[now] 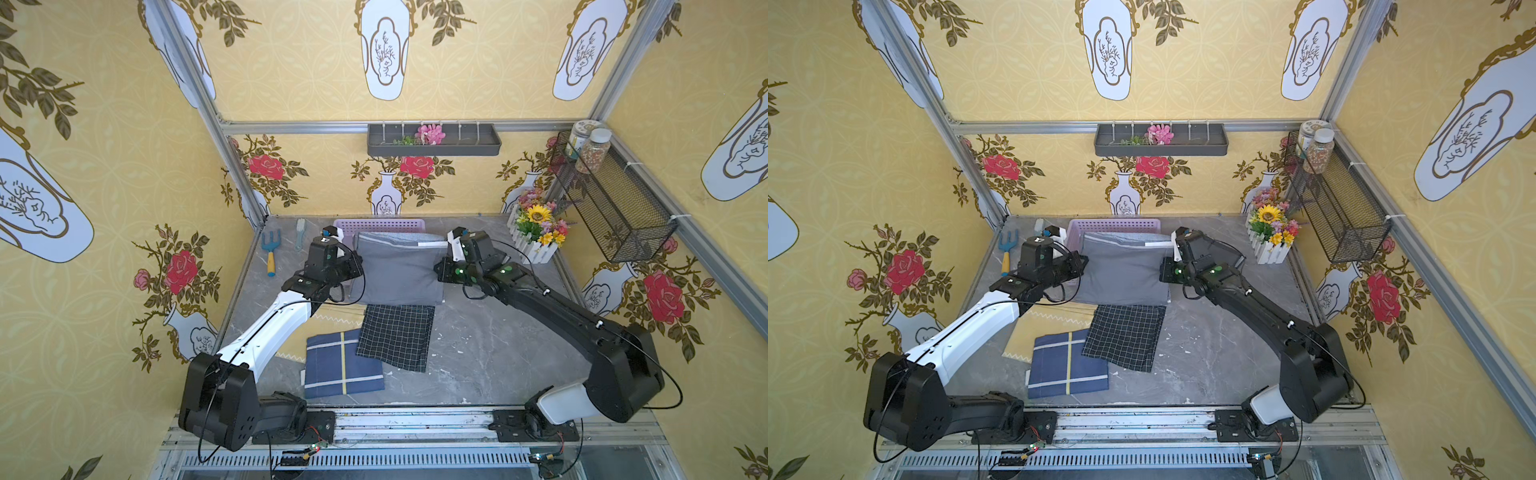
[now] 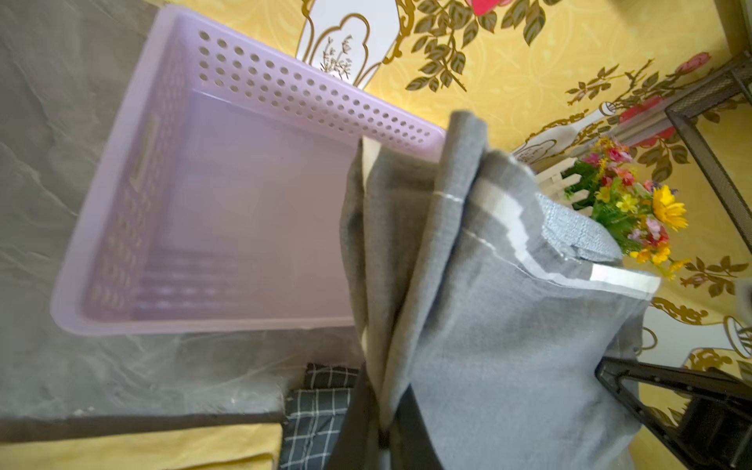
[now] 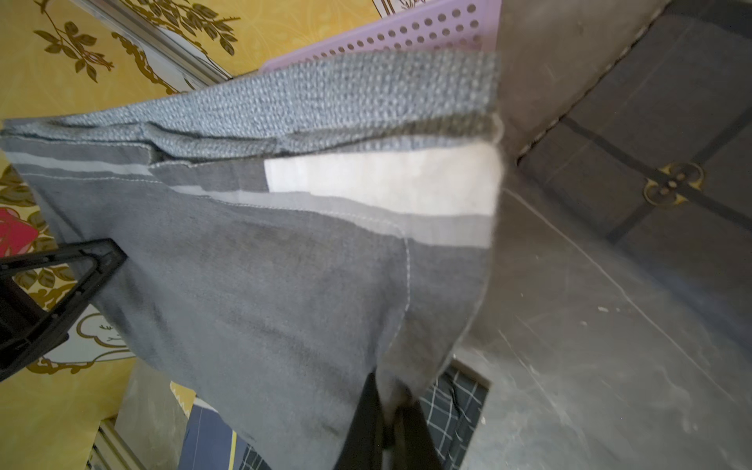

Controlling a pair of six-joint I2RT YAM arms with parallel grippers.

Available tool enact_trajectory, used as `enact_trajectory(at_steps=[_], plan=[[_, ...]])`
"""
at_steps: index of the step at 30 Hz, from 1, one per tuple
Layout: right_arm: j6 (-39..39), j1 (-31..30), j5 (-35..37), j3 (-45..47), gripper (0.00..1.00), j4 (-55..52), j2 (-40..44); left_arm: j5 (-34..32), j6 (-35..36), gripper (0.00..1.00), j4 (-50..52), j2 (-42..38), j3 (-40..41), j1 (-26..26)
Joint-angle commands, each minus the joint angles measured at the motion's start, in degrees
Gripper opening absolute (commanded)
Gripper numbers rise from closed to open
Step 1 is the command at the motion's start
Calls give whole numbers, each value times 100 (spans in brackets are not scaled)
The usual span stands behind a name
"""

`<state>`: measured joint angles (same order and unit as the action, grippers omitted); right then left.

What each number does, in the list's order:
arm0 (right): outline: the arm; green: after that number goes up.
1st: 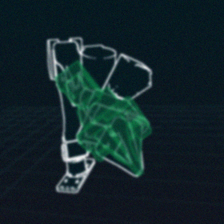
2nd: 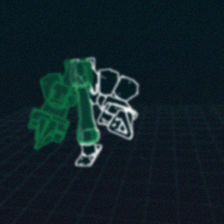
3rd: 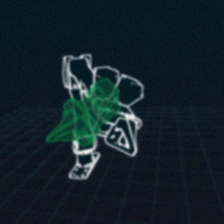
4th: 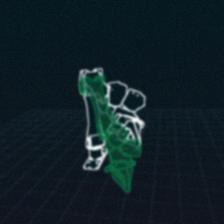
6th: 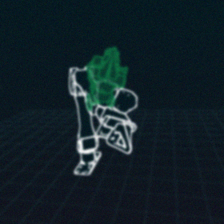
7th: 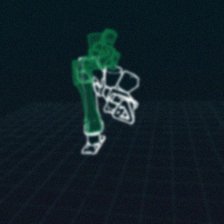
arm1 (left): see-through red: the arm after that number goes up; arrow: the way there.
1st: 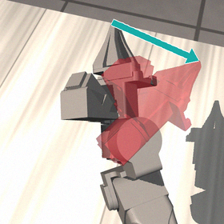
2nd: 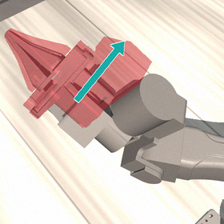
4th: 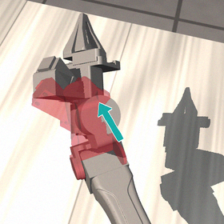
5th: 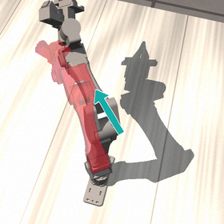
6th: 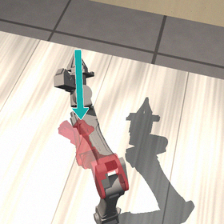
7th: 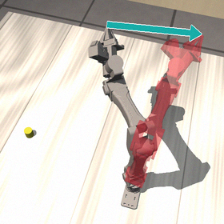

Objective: Put the folded pillowcase in the basket
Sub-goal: Place the pillowcase in the basket.

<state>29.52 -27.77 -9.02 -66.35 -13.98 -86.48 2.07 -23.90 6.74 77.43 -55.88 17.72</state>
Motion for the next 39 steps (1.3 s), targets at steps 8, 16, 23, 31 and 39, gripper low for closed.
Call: enact_trajectory(at_steps=[8,16,23,31,39], plan=[[-89,-19,210,-1677,0,515,-1610,182,810,0,-437,944,-906,-812],[-104,12,134,-2689,0,529,-2664,530,863,0,-615,1755,-1481,-1260],[-24,130,27,-2967,0,528,-3124,705,956,0,-699,2327,-1751,-1307],[39,287,-60,-2811,0,580,-3274,924,828,0,-910,2773,-1808,-1317],[81,340,-178,-2697,0,597,-3349,1007,737,0,-946,2976,-1751,-1319]])
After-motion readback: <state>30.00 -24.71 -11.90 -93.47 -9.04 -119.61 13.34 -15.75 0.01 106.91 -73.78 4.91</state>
